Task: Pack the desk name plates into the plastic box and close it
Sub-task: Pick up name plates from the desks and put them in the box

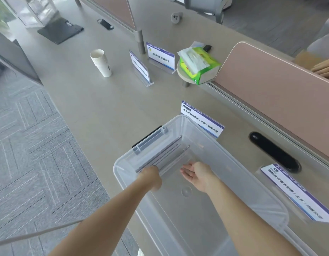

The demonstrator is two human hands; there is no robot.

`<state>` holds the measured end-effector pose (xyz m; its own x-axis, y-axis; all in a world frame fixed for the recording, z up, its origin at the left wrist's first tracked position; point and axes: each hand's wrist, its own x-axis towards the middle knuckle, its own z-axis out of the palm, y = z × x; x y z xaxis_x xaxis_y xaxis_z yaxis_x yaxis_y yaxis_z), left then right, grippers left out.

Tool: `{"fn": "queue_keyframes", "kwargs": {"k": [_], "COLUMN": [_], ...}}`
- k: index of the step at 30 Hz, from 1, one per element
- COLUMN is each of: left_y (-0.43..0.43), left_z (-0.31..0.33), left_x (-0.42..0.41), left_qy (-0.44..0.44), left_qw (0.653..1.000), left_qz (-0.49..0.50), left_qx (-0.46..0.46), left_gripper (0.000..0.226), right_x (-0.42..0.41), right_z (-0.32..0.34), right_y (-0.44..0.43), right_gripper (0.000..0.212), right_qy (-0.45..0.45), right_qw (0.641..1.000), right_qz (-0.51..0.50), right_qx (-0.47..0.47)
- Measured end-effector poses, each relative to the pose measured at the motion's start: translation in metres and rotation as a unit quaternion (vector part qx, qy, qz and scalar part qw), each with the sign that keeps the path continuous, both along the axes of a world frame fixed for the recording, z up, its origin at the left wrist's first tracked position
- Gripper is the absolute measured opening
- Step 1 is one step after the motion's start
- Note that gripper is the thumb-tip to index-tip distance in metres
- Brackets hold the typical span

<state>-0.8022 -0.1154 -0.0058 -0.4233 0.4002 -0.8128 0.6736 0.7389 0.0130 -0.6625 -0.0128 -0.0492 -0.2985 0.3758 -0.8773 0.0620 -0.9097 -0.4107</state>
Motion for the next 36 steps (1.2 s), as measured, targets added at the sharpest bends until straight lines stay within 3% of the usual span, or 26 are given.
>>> {"fn": "queue_keyframes", "kwargs": {"k": [8,24,32,36], "left_y": [0.0,-0.002,-0.001,0.0], "left_z": [-0.003,-0.004,0.002,0.016], "left_x": [0.001,0.004,0.004,0.003], "left_qy": [0.009,0.023,0.034,0.037], "left_qw": [1.0,0.998,0.998,0.995], "left_qz": [0.011,0.023,0.019,0.002], "left_qx": [0.003,0.056,0.054,0.096], "left_gripper": [0.063,0.057,0.053,0.025], "right_x": [-0.001,-0.001,0.002,0.003], "right_z": [0.0,-0.001,0.002,0.012], "right_y": [-0.001,0.0,0.0,-0.005], "right_gripper": [0.049,0.023,0.024,0.021], "right_qy": [0.015,0.012,-0.012,-0.037], "right_qw": [1.0,0.998,0.995,0.98], "right_qz": [-0.009,-0.029,0.058,0.153], "right_qx": [0.009,0.048,0.077,0.12]}}
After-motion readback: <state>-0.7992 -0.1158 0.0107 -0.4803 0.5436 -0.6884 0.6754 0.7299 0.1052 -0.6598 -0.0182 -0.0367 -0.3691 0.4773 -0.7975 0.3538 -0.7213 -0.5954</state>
